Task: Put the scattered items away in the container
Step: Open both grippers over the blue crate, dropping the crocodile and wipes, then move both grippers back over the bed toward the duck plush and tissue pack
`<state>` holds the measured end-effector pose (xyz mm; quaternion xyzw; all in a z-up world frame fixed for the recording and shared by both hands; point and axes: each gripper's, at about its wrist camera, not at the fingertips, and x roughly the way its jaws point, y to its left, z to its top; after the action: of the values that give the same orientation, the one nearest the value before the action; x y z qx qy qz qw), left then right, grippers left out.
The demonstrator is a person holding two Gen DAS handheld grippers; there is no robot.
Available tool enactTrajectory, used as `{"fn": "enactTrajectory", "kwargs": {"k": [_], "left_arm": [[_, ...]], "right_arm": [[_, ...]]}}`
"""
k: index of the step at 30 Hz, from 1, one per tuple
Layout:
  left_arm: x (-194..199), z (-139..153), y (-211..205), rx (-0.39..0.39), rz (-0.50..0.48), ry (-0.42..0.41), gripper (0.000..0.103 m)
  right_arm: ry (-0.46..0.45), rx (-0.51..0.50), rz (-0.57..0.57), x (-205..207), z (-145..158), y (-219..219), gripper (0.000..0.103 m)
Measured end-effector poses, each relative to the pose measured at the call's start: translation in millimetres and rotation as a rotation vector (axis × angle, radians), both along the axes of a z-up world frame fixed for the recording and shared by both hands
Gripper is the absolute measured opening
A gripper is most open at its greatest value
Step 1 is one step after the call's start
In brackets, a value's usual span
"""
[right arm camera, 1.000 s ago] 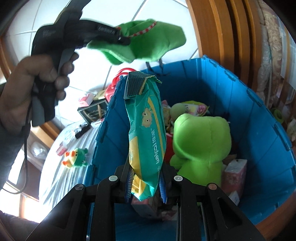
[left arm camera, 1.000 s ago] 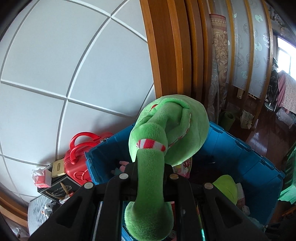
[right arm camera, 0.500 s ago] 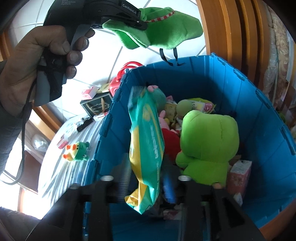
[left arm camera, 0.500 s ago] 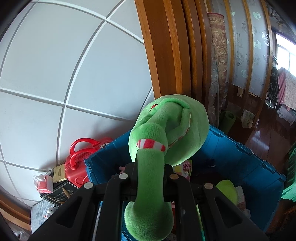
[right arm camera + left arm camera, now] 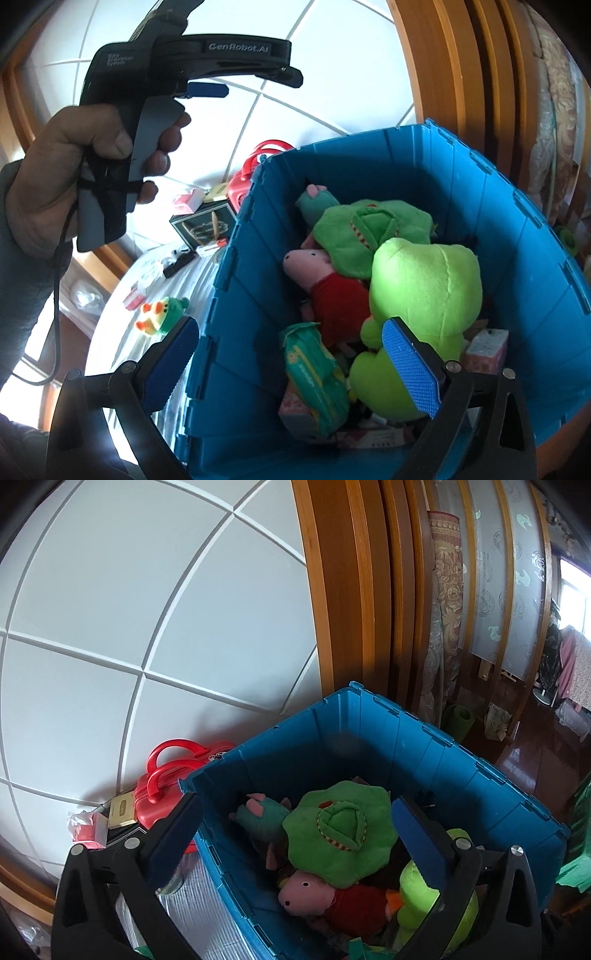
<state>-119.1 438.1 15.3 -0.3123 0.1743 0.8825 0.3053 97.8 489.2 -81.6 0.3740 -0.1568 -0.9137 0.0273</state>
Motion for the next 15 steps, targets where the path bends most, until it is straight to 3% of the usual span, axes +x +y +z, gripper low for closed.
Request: {"fn": "enactTrajectory", "kwargs": {"k": [9,15], "left_arm": [[3,5,-74,0.042,0.055,-0.002,0.103],[-2,-9,-137,0.043,0.118,-0.017,0.103]], "right_arm": [[0.025,0.027,0.049,-11,14,-40,0.101],[0.027,0.049,0.104,-24,19,-84,0.101]]}}
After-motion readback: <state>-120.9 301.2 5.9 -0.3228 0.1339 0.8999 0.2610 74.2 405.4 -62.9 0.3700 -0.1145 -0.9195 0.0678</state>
